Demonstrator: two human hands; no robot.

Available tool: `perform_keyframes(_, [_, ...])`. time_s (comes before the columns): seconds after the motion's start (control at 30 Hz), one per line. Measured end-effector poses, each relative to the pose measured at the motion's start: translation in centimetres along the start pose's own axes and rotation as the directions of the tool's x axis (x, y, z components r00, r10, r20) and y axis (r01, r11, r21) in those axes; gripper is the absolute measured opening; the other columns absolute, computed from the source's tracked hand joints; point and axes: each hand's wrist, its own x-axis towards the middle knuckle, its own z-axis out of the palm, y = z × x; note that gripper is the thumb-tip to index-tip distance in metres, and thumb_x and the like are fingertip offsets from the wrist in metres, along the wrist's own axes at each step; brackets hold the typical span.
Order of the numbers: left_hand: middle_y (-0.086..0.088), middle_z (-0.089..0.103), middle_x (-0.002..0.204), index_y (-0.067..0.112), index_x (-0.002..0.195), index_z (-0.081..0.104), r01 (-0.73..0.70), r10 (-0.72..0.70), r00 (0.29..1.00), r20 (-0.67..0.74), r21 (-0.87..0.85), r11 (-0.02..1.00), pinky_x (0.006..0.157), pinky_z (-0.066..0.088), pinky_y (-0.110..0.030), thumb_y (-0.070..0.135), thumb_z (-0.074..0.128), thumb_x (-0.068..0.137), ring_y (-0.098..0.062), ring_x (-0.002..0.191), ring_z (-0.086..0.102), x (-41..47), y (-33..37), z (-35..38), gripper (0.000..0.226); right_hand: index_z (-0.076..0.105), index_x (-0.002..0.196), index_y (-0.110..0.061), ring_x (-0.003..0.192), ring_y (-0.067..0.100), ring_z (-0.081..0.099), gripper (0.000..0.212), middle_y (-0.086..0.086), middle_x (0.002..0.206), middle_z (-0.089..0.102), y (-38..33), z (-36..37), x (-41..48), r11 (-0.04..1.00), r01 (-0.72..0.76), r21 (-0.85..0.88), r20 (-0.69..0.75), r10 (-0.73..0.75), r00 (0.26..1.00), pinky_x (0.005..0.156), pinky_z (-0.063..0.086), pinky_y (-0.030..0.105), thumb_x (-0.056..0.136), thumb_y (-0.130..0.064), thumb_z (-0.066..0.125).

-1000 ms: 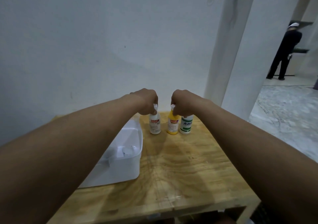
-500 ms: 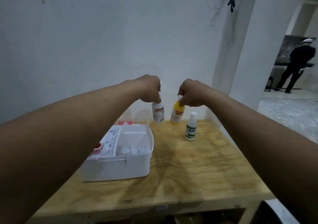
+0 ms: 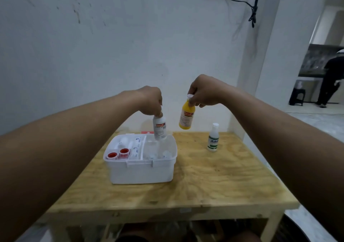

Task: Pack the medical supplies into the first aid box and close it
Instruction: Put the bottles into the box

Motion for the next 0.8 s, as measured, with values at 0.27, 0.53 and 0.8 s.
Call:
perform_keyframes(0.27, [-0.003, 0.063, 0.109, 0.013, 0.121, 0.068, 0.030, -0.028, 0.997, 0.069, -0.028, 0.999, 0.078, 0.044, -0.030, 0.031, 0.074, 0.089, -0.021, 0.094, 0.055, -0.5, -1.3, 3.6, 0.036, 0.072, 0.108, -0.004, 0.074, 0.017, 0.075, 0.026, 0.007, 0.088, 0.074, -1.5, 2.8, 0.2, 0.999, 0.045, 0.003, 0.057, -0.046, 0.997, 0.071, 0.064, 0.034, 0.085, -0.015, 0.076])
perform_keyframes(0.53, [-0.005, 0.066, 0.122, 0.013, 0.125, 0.066, 0.049, -0.049, 0.992, 0.116, 0.003, 0.999, 0.083, 0.048, -0.031, 0.032, 0.074, 0.089, -0.022, 0.096, 0.057, 0.0, -2.0, 5.7, 0.042, 0.071, 0.113, -0.003, 0.075, 0.017, 0.074, 0.029, 0.009, 0.097, 0.074, -2.6, 4.9, 0.5, 0.997, 0.071, 0.006, 0.098, -0.072, 0.993, 0.072, 0.063, 0.032, 0.086, -0.014, 0.075])
perform_keyframes(0.8, [-0.004, 0.067, 0.113, 0.013, 0.127, 0.065, 0.055, -0.059, 0.985, 0.162, 0.027, 0.998, 0.089, 0.057, -0.036, 0.030, 0.075, 0.088, -0.023, 0.094, 0.065, 0.4, -2.2, 6.8, 0.043, 0.072, 0.110, -0.004, 0.069, 0.013, 0.073, 0.026, 0.008, 0.099, 0.074, -3.1, 6.9, 1.3, 0.997, 0.068, 0.035, 0.161, -0.073, 0.984, 0.064, 0.061, 0.026, 0.086, -0.012, 0.075])
